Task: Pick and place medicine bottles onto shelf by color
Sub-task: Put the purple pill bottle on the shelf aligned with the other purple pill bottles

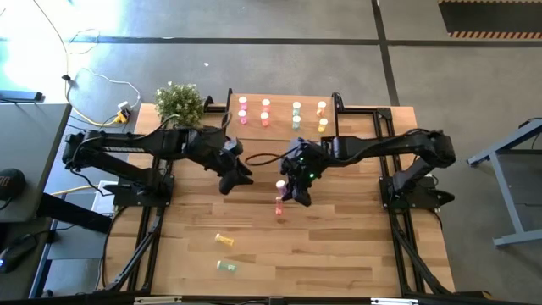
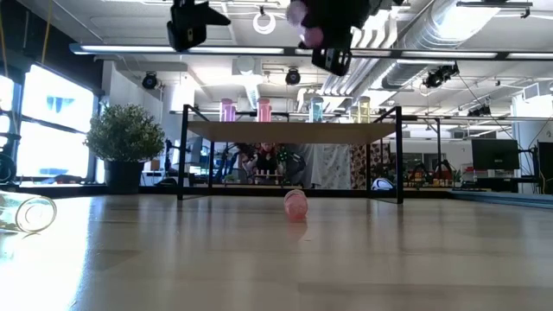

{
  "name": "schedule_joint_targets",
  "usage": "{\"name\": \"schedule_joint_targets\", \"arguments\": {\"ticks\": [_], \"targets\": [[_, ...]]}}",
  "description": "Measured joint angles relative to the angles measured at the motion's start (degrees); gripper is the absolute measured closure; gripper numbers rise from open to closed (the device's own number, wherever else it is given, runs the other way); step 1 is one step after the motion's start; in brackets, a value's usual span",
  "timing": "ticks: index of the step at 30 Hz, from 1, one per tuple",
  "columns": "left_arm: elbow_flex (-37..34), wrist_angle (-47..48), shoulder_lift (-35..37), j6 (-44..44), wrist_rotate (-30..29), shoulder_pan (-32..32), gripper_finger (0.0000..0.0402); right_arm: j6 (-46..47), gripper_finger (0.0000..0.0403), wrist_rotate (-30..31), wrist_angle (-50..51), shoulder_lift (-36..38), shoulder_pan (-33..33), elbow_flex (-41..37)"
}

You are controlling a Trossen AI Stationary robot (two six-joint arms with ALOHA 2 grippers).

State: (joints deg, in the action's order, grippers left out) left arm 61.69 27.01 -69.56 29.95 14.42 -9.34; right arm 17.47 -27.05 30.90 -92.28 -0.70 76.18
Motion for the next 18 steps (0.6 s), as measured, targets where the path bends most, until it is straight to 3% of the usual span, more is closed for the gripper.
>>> {"name": "schedule_joint_targets", "arguments": {"ticks": [7,18], "targets": [[0.02,0.04,-5.24,0.25,1.48,0.02,0.0210,-1.05,0.0322,-1.11,0.40,-5.54,0.07,-0.01],[-0.04,-9.20,-14.29,0.28,4.99,1.33,0.0146,-0.97,0.0322,-5.98,-0.80,-9.90,1.00,-0.04]]}}
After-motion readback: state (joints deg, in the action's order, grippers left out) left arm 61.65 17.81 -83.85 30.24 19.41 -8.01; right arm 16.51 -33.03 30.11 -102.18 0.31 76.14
